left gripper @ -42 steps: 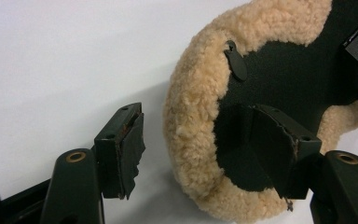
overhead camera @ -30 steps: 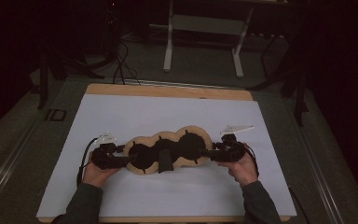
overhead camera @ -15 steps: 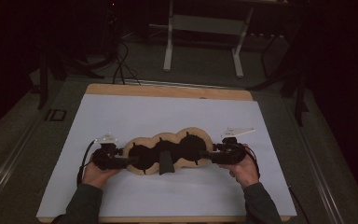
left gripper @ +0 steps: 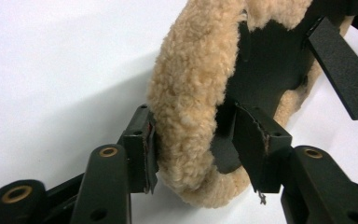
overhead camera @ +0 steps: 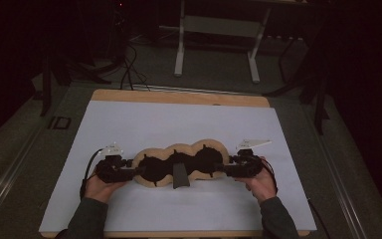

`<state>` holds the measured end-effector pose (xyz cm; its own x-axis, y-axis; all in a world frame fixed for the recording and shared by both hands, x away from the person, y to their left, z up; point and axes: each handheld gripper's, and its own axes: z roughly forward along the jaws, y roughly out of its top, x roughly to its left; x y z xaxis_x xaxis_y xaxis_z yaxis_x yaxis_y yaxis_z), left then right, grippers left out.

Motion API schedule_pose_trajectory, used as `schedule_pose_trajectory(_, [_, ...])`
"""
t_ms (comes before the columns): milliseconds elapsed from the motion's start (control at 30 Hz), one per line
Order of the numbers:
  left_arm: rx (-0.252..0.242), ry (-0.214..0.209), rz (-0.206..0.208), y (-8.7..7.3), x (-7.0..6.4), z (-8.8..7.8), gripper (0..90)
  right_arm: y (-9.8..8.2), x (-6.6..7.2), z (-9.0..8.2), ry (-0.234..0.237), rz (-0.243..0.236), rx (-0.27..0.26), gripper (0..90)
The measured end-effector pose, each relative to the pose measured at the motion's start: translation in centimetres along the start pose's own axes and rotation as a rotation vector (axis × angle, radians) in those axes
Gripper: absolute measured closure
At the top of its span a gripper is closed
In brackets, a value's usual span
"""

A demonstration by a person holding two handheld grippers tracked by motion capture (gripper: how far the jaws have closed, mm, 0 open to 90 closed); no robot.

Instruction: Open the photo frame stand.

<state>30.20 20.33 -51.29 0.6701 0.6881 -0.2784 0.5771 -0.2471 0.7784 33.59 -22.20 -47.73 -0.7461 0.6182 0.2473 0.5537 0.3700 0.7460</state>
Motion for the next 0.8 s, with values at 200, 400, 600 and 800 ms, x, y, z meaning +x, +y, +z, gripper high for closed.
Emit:
schedule_pose_trajectory(200, [-0.006, 0.013, 0.022, 0.09, -0.35, -0.13, 54.5, -0.36, -0.28, 0.22, 0.002, 0.029, 0.004, 47.7])
schedule_pose_trajectory(400, [-0.015, 0.026, 0.039, 0.24, -0.67, -0.18, 55.3, -0.41, -0.42, 0.25, -0.004, 0.041, 0.001, 46.6])
schedule_pose_trajectory(600, [-0.037, 0.043, 0.048, 0.44, -0.87, -0.24, 55.6, -0.39, -0.59, 0.24, -0.008, 0.045, -0.004, 46.0])
schedule_pose_trajectory(800, [-0.045, 0.058, 0.054, 0.60, -0.93, -0.25, 55.6, -0.43, -0.75, 0.45, -0.010, 0.051, -0.011, 45.5])
